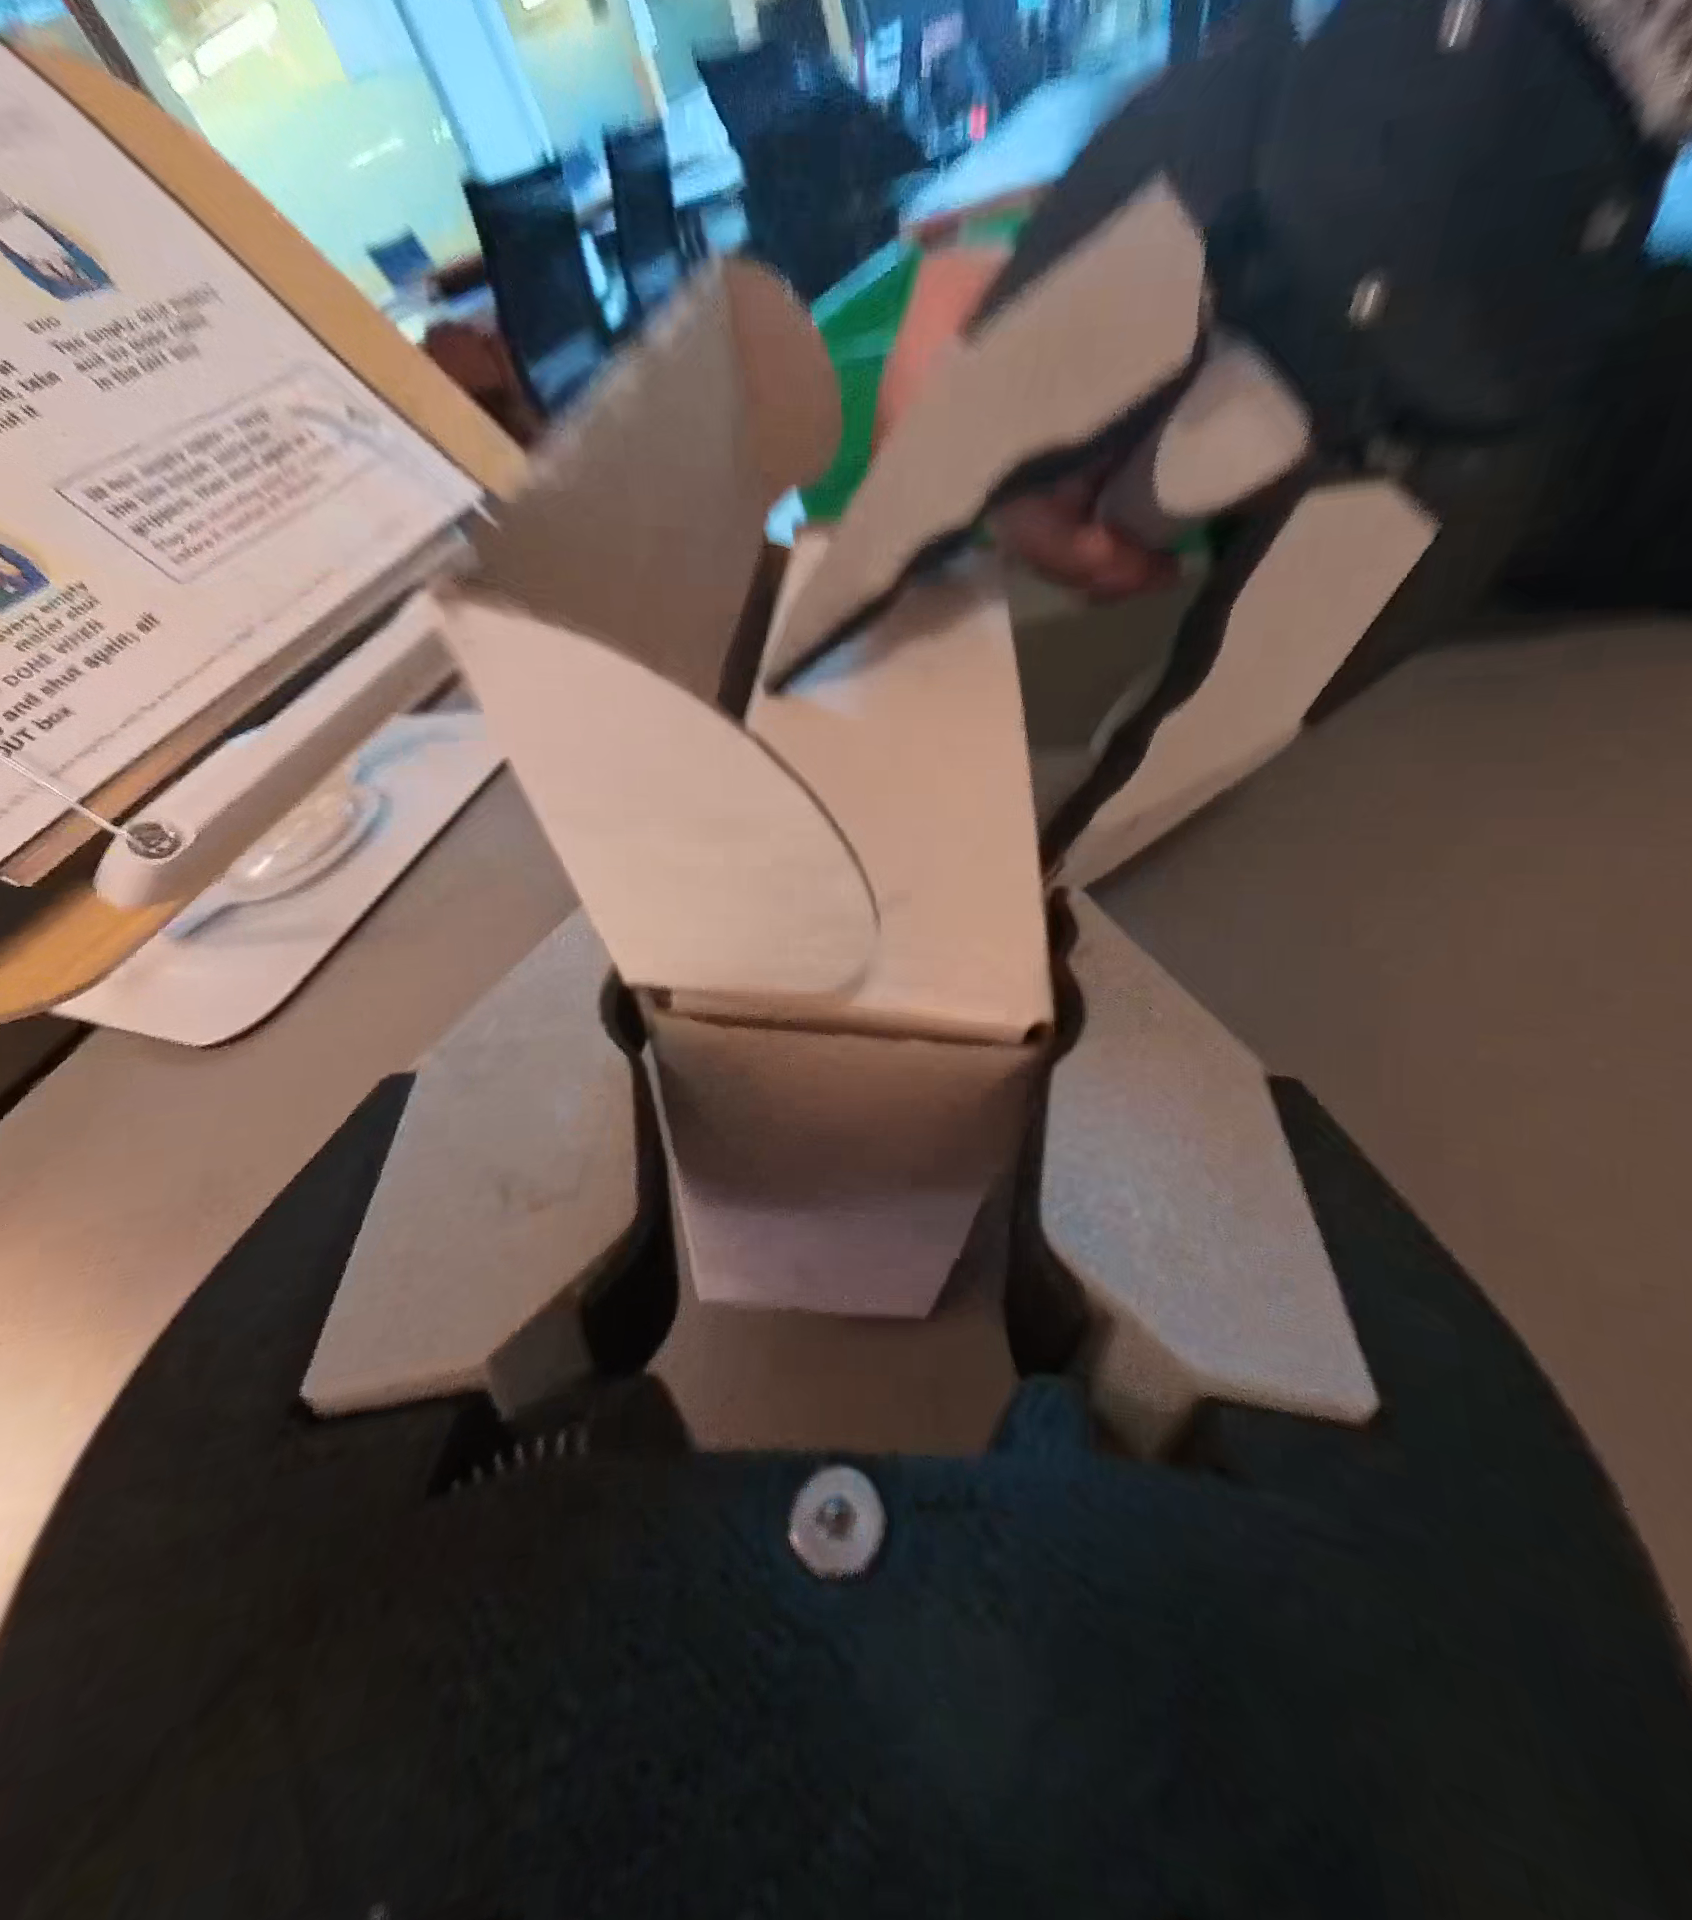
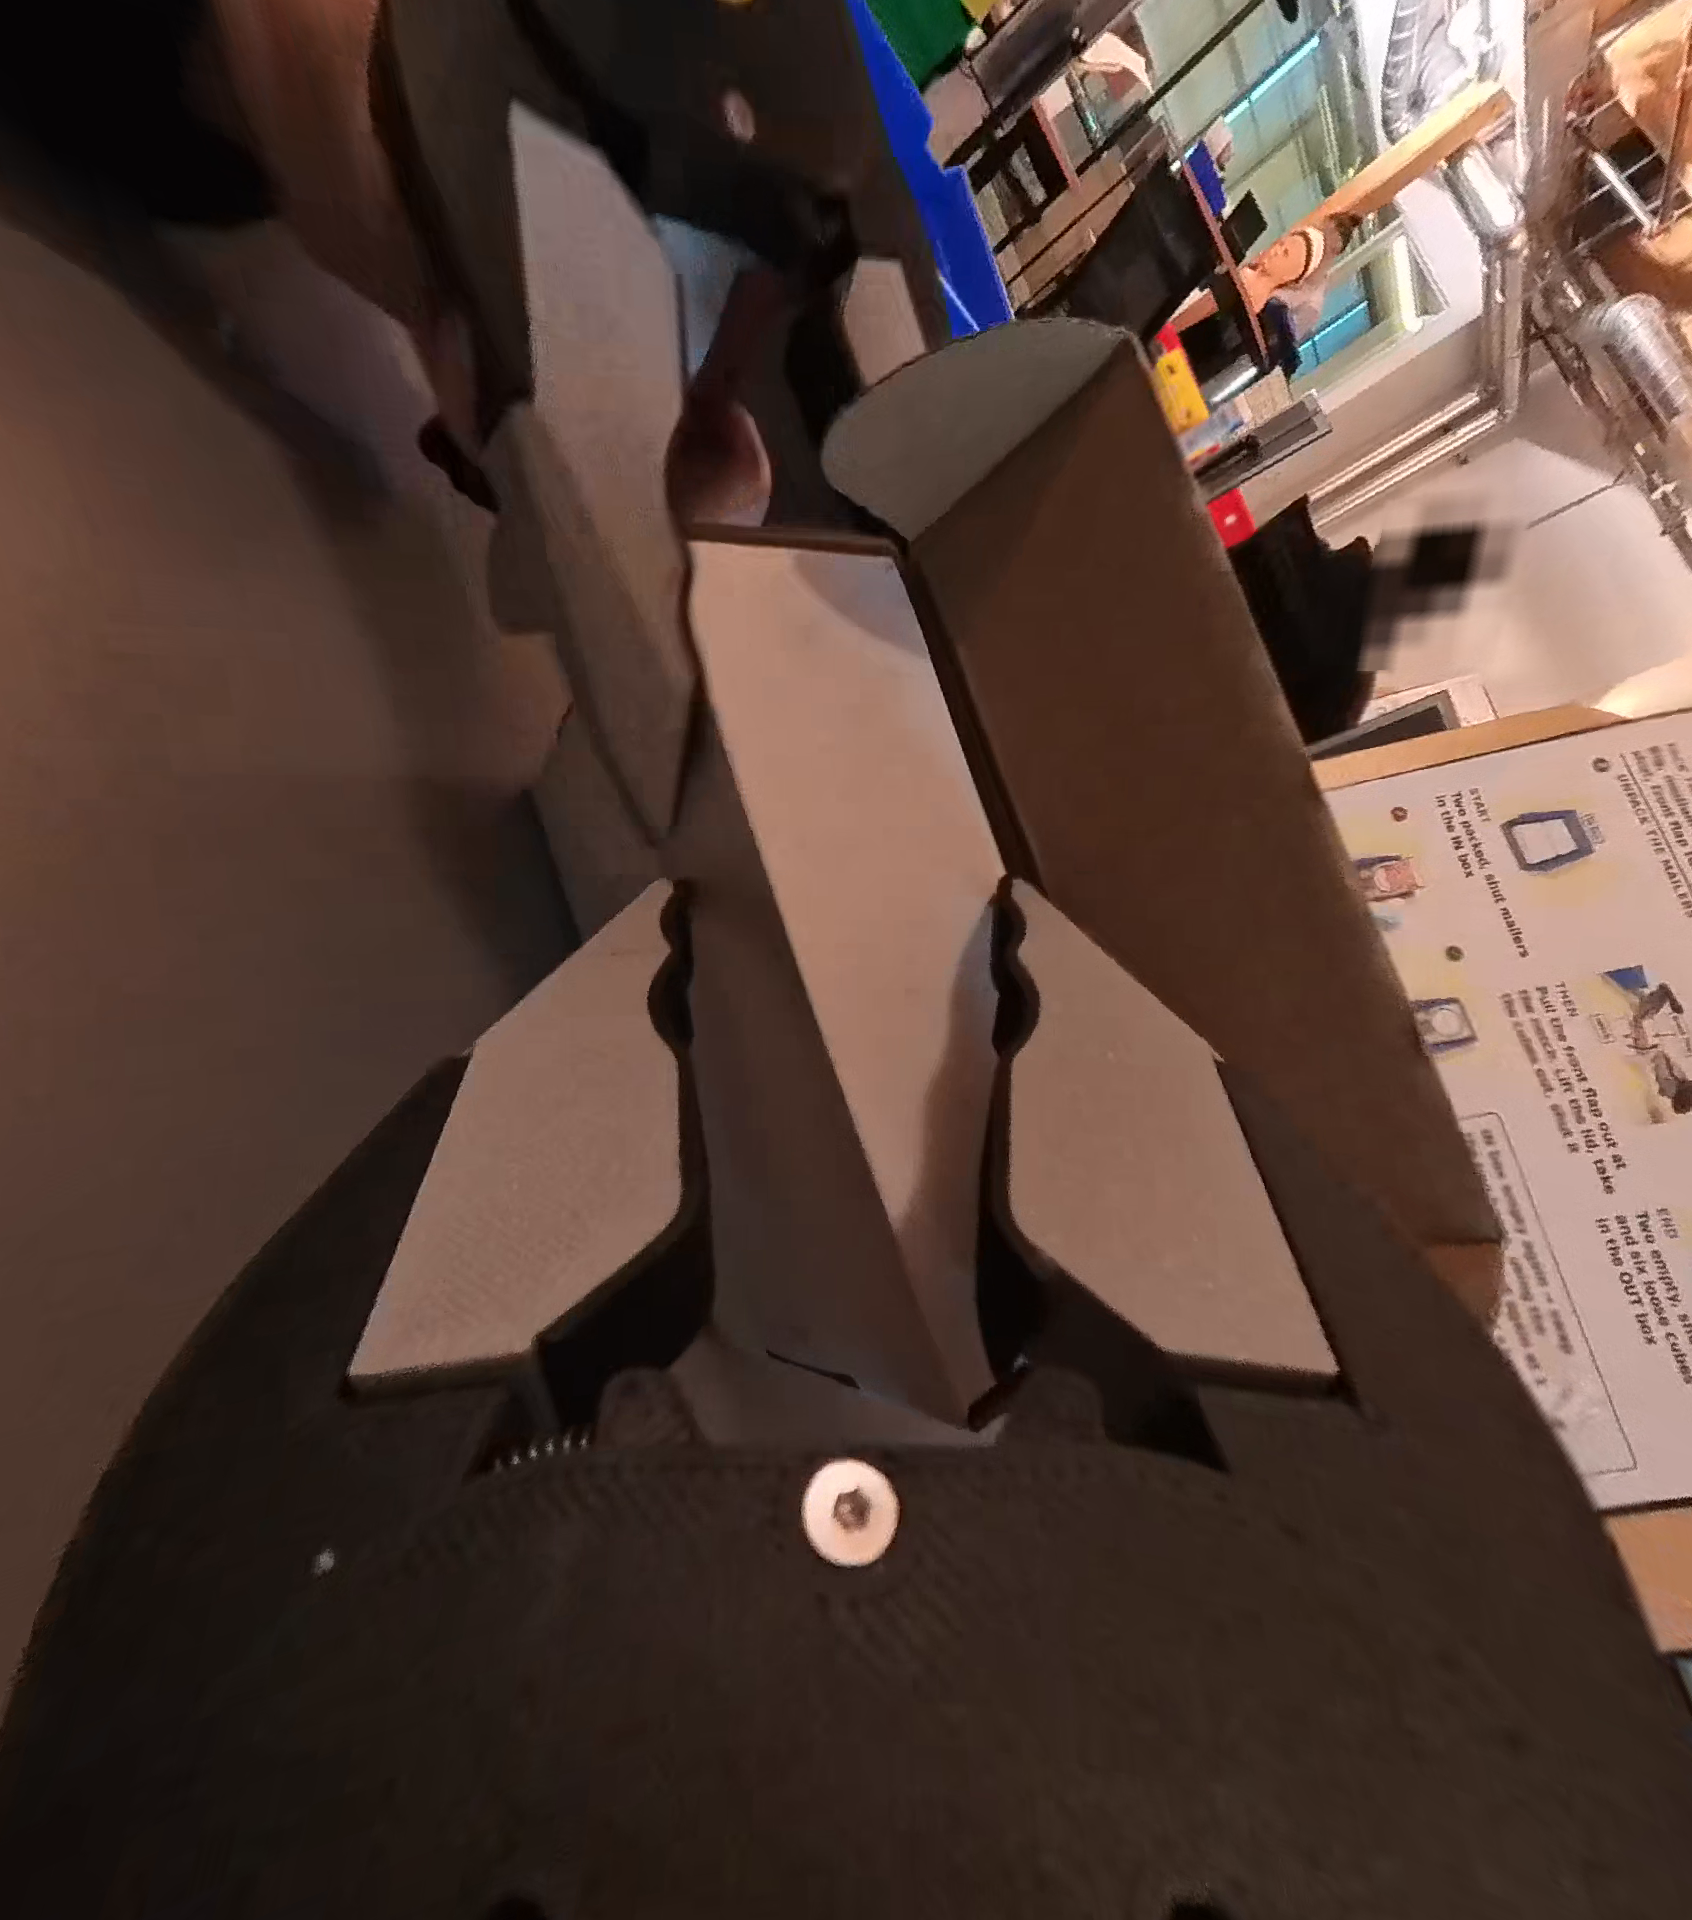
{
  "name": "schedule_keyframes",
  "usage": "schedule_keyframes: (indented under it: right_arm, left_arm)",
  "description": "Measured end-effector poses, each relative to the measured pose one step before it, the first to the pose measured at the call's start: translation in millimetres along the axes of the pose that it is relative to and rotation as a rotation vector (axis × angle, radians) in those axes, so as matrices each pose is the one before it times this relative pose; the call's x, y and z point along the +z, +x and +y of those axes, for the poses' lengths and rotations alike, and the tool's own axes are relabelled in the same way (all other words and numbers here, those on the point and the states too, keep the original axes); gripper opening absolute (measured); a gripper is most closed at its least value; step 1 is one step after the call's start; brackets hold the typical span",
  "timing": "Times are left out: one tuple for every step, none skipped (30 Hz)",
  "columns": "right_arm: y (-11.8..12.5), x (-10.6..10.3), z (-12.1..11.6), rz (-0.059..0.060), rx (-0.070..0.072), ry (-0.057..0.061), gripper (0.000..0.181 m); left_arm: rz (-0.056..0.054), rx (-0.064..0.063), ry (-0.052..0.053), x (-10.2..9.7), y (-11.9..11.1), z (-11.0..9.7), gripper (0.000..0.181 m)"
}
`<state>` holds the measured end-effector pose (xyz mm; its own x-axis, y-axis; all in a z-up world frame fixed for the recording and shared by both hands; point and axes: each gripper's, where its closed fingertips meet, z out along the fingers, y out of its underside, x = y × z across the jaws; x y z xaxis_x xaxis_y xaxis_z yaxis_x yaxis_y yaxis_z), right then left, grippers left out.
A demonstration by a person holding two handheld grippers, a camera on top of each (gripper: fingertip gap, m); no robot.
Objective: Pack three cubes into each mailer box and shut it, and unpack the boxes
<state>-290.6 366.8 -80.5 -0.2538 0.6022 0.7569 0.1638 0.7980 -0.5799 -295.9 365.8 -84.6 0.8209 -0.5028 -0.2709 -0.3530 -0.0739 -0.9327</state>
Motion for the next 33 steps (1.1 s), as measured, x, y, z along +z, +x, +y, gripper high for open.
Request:
schedule_keyframes:
  right_arm:
    - [0.62,-0.6,-0.19,0.0018,-0.0001,0.0028,0.053]
    - [0.16,-0.18,0.27,0.0046,-0.01,-0.0001,0.052]
    - [0.12,0.27,0.14,0.0077,-0.0119,-0.0023,0.049]
    - [-0.4,0.33,-0.05,0.0042,-0.0101,-0.0032,0.048]
    - [-0.56,0.16,-0.72,0.001,-0.0055,0.0001,0.046]
    - [-0.83,-0.22,-1.51,-0.0032,0.0011,0.0062,0.046]
    - [-0.67,-0.31,-1.1,-0.0046,0.0036,0.0048,0.045]
    - [-0.19,-0.31,-0.4,-0.0027,0.0019,0.0028,0.044]
    - [-0.1,-0.48,-0.35,-0.0019,-0.0011,0.0036,0.043]
    - [-0.29,-0.59,-0.35,-0.0024,-0.0032,0.004,0.043]
    - [-0.51,-0.38,-0.45,-0.0028,-0.0029,0.0037,0.042]
    - [-0.84,-0.27,-0.88,-0.0043,-0.0002,0.0047,0.042]
    - [-1.28,-0.4,-1.67,-0.0076,0.0021,0.0084,0.041]
    - [-1.8,-0.69,-2.31,-0.0113,0.0021,0.0109,0.04]
    - [-2.18,-0.88,-2.47,-0.0144,0.0032,0.0118,0.039]
    - [-2.41,-0.77,-2.28,-0.0157,0.0045,0.0118,0.039]
    - [-2.6,-0.89,-2.42,-0.0177,0.0055,0.0125,0.038]
    - [-3.34,-1.01,-3.0,-0.0232,0.0094,0.0159,0.037]
    - [-4.25,-0.98,-3.71,-0.0303,0.0151,0.0185,0.035]
    - [-5.33,-0.78,-3.74,-0.0376,0.0165,0.0181,0.026]
    - [-4.68,-0.72,-4.14,-0.0317,0.0144,0.0191,0.027]
    - [-2.49,-1.05,-5.21,-0.0168,0.0104,0.0243,0.027]
    - [0.08,-1.8,-6.5,-0.0028,0.0133,0.0321,0.029]
    - [2.41,-2.64,-7.14,0.0056,0.0219,0.037,0.029]
    - [5.41,-3.06,-6.88,0.0197,0.0284,0.0375,0.03]
    - [10.35,-3.24,-5.35,0.0465,0.0298,0.0316,0.028]
    - [14.53,-2.69,-2.36,0.071,0.0268,0.0172,0.026]
    - [14.31,-1.72,1.58,0.0688,0.02,-0.0029,0.023]
    - [10.81,-0.56,5.82,0.0489,0.0102,-0.0247,0.017]
    - [5.65,1.11,10.04,0.0229,-0.0024,-0.0453,0.011]
    - [-0.73,2.82,12.71,-0.0074,-0.0098,-0.0609,0.008]
    - [-5.26,3.53,10.74,-0.0288,-0.011,-0.0556,0.0]
    - [-7.15,3.6,7.26,-0.0324,-0.0141,-0.041,0.0]
  left_arm:
    - [-0.0027,-0.0328,0.0502,-4.54,-2.78,-9.69,0.075]
    - [-0.0233,-0.0216,0.0479,-4.81,-5.41,-9.61,0.072]
    - [-0.0414,-0.0131,0.0445,-4.7,-7.54,-8.72,0.063]
    - [-0.0368,-0.005,0.0338,-3.83,-6.32,-6.46,0.056]
    - [-0.0452,0.0051,0.0191,-2.92,-7.14,-3.85,0.038]
    - [-0.0297,0.0184,0.0042,-1.54,-4.56,-1.32,0.035]
    - [-0.0116,0.0108,-0.0038,-0.38,-1.62,-0.08,0.034]
    - [-0.0016,0.0009,-0.0007,0.08,-0.28,-0.11,0.034]
    - [-0.004,-0.0126,0.0009,0.26,-0.98,-0.21,0.034]
    - [0.007,-0.0226,0.0078,0.06,0.21,-1.17,0.034]
    - [0.0118,-0.0271,0.0071,-0.32,0.34,-1.06,0.034]
    - [-0.0024,-0.0297,0.0064,-0.48,-2.29,-1.06,0.034]
    - [-0.0062,-0.0317,0.0136,-0.94,-3.25,-1.83,0.034]
    - [-0.0022,-0.0355,0.0149,-1.32,-3.23,-2.3,0.034]
    - [0.0002,-0.038,0.0153,-1.71,-3.29,-2.46,0.033]
    - [0.0031,-0.0373,0.0157,-1.88,-3.16,-2.69,0.033]
    - [0.0075,-0.0283,0.0125,-1.92,-2.03,-2.51,0.033]
    - [0.0051,-0.0125,0.0118,-2.02,-1.27,-2.63,0.033]
    - [-0.0004,0.0002,0.0111,-1.81,-0.84,-2.62,0.033]
    - [-0.0023,0.0073,0.004,-1.38,-0.58,-1.34,0.033]
    - [-0.0026,0.0097,-0.0025,-0.76,-0.48,-0.22,0.033]
    - [-0.003,0.0082,-0.0013,-0.5,-0.19,-0.17,0.033]
    - [0.0001,0.0029,0.0004,-0.17,0.1,-0.19,0.033]
    - [0.0039,-0.0017,0.0012,0.01,0.47,-0.17,0.033]
    - [0.0047,-0.0028,0.0022,-0.19,0.56,-0.24,0.033]
    - [0.0074,-0.0012,0.0028,-0.25,1.08,-0.44,0.033]
    - [0.009,0.0008,0.0035,-0.28,1.52,-0.55,0.033]
    - [0.0048,0.0029,0.0032,-0.04,1.11,-0.57,0.033]
    - [-0.0002,0.0067,0.0022,0.06,0.62,-0.23,0.033]
    - [-0.0016,0.0082,-0.0002,0.25,0.39,0.04,0.033]
    - [-0.0029,0.0073,-0.0004,0.25,0.04,0.07,0.033]
    - [-0.0029,0.0055,0.0025,0.03,-0.08,-0.39,0.033]
    - [-0.0058,0.0044,0.0058,-0.21,-0.54,-1.01,0.033]
